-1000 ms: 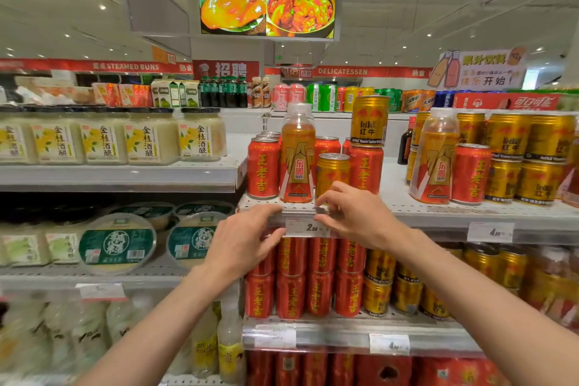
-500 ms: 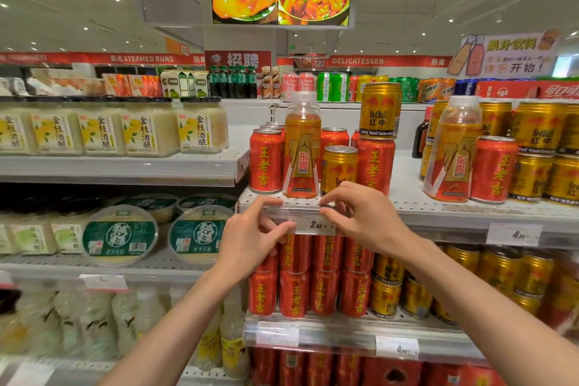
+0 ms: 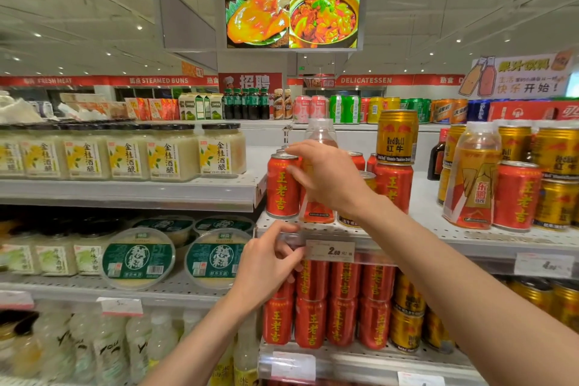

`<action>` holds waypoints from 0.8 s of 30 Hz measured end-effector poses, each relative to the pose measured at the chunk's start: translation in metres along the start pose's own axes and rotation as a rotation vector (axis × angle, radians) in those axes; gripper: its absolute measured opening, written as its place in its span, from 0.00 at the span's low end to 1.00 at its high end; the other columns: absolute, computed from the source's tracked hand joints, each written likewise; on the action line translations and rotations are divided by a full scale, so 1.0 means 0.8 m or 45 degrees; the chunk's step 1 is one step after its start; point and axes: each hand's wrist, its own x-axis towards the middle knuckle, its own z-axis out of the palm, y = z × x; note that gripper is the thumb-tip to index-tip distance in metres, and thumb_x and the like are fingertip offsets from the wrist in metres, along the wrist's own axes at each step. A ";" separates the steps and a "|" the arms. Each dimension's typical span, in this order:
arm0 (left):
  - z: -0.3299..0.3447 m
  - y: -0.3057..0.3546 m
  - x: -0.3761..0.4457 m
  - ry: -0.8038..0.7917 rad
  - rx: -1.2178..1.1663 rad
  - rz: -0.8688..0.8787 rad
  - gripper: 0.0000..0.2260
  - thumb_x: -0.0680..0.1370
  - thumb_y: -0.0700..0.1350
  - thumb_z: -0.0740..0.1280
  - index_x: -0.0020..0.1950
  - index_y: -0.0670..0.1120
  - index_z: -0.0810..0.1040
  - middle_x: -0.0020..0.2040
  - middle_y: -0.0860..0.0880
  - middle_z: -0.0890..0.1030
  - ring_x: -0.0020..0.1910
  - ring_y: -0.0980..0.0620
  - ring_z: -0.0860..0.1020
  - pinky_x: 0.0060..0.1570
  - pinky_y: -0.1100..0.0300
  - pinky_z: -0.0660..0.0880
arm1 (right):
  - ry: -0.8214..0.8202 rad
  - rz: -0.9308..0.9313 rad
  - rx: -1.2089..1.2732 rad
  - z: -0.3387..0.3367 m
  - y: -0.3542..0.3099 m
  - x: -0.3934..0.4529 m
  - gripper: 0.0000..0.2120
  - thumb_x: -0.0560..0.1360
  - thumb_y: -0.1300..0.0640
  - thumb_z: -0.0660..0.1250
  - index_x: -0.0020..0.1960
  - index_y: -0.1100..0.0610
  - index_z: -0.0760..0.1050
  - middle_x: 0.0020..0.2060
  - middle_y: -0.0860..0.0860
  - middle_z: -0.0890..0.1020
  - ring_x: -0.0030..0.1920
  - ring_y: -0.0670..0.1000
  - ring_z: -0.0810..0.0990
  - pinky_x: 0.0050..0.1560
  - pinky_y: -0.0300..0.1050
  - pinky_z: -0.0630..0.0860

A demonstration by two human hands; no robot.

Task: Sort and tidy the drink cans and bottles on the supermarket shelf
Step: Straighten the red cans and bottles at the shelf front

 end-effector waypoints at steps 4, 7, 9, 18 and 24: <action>0.000 0.000 0.000 0.004 0.014 0.037 0.14 0.77 0.47 0.75 0.56 0.60 0.74 0.32 0.55 0.86 0.28 0.59 0.83 0.45 0.55 0.83 | -0.256 0.076 -0.133 0.017 -0.007 0.015 0.26 0.78 0.51 0.71 0.74 0.52 0.70 0.67 0.51 0.79 0.62 0.55 0.81 0.61 0.58 0.79; 0.000 -0.003 0.000 0.012 0.039 0.055 0.15 0.77 0.47 0.74 0.55 0.63 0.72 0.31 0.56 0.85 0.29 0.60 0.83 0.46 0.56 0.83 | -0.351 0.061 -0.221 0.027 -0.004 0.010 0.35 0.76 0.51 0.73 0.78 0.52 0.61 0.73 0.52 0.73 0.65 0.58 0.79 0.61 0.59 0.78; 0.001 -0.007 0.001 0.028 0.033 0.059 0.14 0.76 0.47 0.74 0.56 0.59 0.74 0.31 0.55 0.85 0.29 0.60 0.83 0.47 0.54 0.83 | -0.356 0.033 -0.260 0.029 -0.001 0.007 0.39 0.75 0.50 0.74 0.79 0.52 0.58 0.74 0.53 0.71 0.64 0.59 0.79 0.60 0.59 0.78; 0.004 -0.016 0.002 0.041 0.014 0.082 0.13 0.76 0.52 0.74 0.58 0.59 0.75 0.32 0.57 0.85 0.30 0.62 0.83 0.43 0.51 0.83 | -0.363 0.016 -0.275 0.029 0.003 0.009 0.39 0.74 0.49 0.75 0.79 0.50 0.58 0.74 0.51 0.72 0.64 0.58 0.79 0.60 0.59 0.79; 0.003 -0.011 0.002 0.054 0.033 0.067 0.13 0.76 0.49 0.75 0.58 0.55 0.76 0.31 0.56 0.85 0.29 0.61 0.82 0.45 0.52 0.83 | -0.290 0.013 -0.254 0.027 -0.001 -0.001 0.37 0.76 0.48 0.72 0.79 0.49 0.58 0.76 0.48 0.69 0.64 0.57 0.80 0.58 0.56 0.79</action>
